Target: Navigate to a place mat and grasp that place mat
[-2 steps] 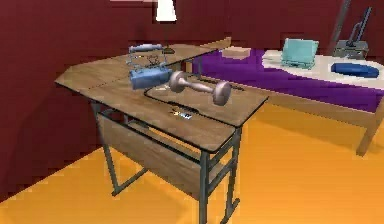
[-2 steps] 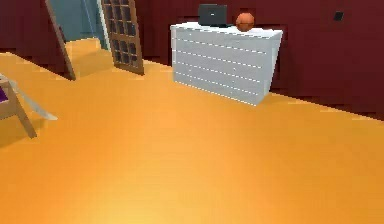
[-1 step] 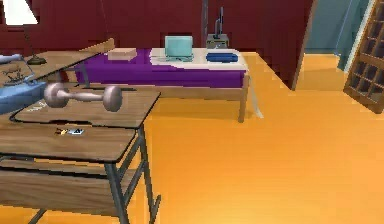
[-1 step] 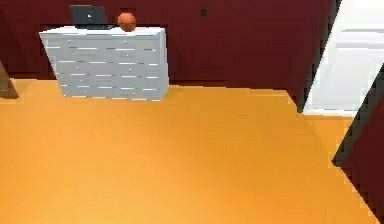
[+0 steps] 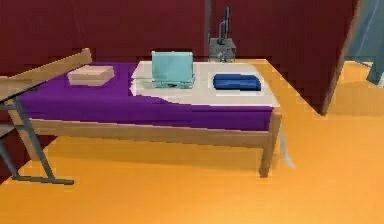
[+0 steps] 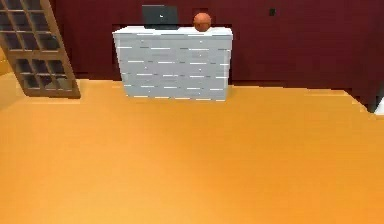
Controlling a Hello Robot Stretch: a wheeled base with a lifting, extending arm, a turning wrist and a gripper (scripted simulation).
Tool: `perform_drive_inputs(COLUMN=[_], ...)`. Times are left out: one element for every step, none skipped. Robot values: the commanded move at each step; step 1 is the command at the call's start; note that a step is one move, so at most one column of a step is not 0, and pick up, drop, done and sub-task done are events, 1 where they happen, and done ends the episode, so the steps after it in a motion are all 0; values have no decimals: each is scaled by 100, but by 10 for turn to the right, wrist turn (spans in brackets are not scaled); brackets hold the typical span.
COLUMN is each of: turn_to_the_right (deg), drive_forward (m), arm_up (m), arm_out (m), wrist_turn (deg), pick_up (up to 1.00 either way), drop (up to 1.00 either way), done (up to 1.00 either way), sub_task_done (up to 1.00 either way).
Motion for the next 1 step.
perform_drive_inputs(turn_to_the_right=[90], drive_forward=[0], arm_up=[0], arm_out=[0], wrist_turn=[0], pick_up=[0], drop=[0], done=[0], sub_task_done=[0])
